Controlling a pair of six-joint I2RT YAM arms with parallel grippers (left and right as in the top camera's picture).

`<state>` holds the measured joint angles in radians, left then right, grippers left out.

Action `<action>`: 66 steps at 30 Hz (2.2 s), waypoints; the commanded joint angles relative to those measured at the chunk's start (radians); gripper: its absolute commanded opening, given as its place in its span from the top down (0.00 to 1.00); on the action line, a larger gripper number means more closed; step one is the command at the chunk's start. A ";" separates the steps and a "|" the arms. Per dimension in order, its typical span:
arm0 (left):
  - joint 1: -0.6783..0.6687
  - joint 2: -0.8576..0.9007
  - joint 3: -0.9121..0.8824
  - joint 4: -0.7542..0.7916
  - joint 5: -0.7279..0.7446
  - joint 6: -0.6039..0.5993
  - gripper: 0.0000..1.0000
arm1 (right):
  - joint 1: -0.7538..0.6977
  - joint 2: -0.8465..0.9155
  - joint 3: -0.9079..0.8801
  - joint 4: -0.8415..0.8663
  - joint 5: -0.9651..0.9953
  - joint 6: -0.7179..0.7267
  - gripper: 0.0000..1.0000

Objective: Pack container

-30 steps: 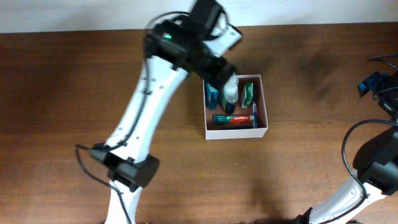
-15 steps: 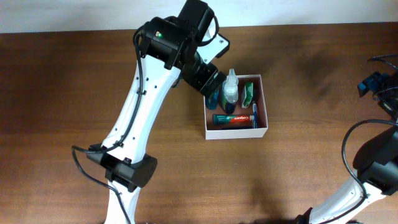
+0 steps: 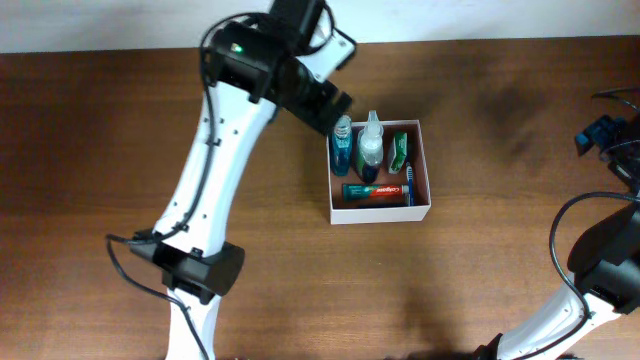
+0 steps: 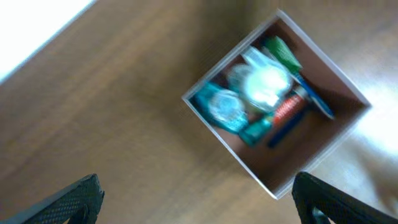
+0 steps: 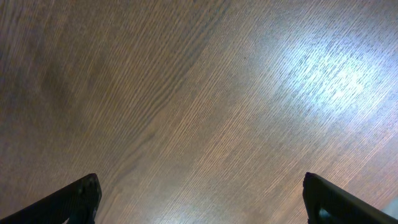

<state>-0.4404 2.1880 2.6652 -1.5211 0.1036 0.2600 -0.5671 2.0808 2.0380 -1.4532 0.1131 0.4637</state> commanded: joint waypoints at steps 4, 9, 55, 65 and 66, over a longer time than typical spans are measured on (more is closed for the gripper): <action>0.024 -0.013 0.002 0.128 -0.008 0.229 0.00 | -0.003 -0.008 -0.006 0.003 0.019 -0.003 0.01; 0.035 -0.014 -0.021 0.274 0.005 0.251 0.01 | -0.003 -0.008 -0.006 0.003 0.019 -0.003 0.01; 0.383 -1.811 -2.419 1.763 -0.023 -0.275 0.01 | -0.003 -0.008 -0.006 0.003 0.019 -0.003 0.01; 0.460 -2.074 -2.545 1.737 -0.023 -0.267 0.01 | -0.003 -0.008 -0.006 0.003 0.019 -0.003 0.01; 0.463 -2.093 -2.554 1.736 -0.023 -0.267 0.00 | -0.003 -0.008 -0.006 0.003 0.019 -0.003 0.01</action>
<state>0.0101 0.1413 0.1387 0.2169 0.0921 -0.0013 -0.5671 2.0808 2.0354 -1.4528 0.1162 0.4629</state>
